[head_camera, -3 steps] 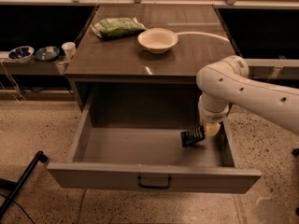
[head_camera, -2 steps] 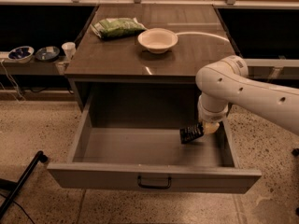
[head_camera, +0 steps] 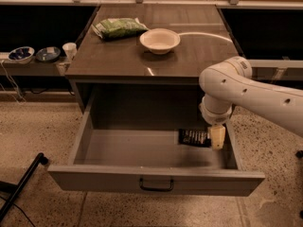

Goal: Place rxbar chocolate into top drawer

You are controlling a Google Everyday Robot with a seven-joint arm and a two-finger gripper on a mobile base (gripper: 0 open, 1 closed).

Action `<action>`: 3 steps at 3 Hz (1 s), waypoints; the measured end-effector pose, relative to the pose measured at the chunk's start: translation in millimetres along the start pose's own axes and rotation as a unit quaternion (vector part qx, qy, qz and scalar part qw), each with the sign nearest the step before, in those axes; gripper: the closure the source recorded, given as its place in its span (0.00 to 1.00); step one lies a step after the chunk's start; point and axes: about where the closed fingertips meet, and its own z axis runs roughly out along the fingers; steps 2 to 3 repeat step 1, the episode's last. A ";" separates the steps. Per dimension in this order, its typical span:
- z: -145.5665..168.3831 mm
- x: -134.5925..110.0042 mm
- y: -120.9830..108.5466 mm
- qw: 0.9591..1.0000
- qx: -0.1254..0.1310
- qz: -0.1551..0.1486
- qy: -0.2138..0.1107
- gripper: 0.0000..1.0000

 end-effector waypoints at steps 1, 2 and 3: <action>0.0 0.0 0.0 1.000 0.000 0.000 0.000 0.00; 0.0 0.0 0.0 1.000 0.000 0.000 0.000 0.00; 0.0 0.0 0.0 1.000 0.000 0.000 0.000 0.00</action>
Offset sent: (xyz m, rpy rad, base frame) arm 0.0000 0.0000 0.0000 0.0000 0.0000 0.0000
